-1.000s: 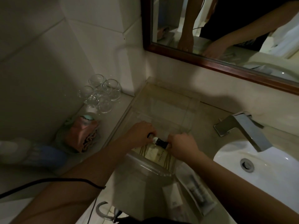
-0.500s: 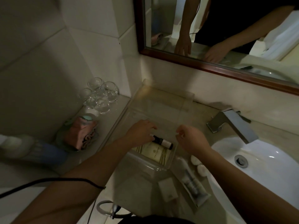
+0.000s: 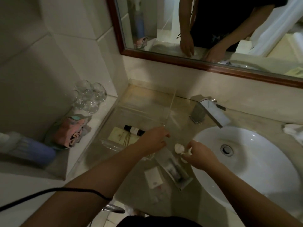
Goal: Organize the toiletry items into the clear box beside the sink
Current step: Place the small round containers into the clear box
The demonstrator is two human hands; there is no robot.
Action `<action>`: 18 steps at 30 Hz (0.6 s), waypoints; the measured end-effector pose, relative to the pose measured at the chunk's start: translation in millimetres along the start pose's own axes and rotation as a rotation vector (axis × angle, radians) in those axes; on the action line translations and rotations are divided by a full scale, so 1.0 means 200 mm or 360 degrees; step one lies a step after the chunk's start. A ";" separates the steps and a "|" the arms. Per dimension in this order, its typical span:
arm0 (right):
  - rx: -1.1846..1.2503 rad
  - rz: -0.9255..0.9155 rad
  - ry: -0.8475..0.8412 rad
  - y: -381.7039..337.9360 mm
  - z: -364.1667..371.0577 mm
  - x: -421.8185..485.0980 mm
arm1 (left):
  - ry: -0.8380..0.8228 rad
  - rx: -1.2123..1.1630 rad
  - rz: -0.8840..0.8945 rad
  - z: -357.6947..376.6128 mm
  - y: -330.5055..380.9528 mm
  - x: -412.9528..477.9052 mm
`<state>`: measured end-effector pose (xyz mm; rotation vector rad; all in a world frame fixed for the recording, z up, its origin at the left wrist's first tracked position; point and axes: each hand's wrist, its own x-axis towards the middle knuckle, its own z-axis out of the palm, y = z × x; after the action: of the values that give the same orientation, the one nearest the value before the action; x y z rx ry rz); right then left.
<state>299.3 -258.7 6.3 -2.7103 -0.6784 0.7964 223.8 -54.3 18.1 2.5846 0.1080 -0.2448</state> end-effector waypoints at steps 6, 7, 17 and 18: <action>-0.0169 -0.0065 0.0105 0.05 0.11 -0.06 | -0.0143 0.0162 0.0037 0.18 0.20 0.08; -0.0209 -0.0086 0.0124 0.06 0.12 -0.07 | -0.0155 0.0218 0.0046 0.21 0.21 0.09; -0.0059 -0.0162 0.0137 0.09 0.17 -0.06 | -0.0184 0.0391 0.0057 0.32 0.21 0.11; -0.0052 -0.0162 0.0114 0.09 0.17 -0.06 | -0.0185 0.0410 0.0048 0.32 0.21 0.12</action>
<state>278.6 -277.3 -22.0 -2.6935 -0.8125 0.6663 242.3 -121.8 -19.1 2.8169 -0.0055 -0.4222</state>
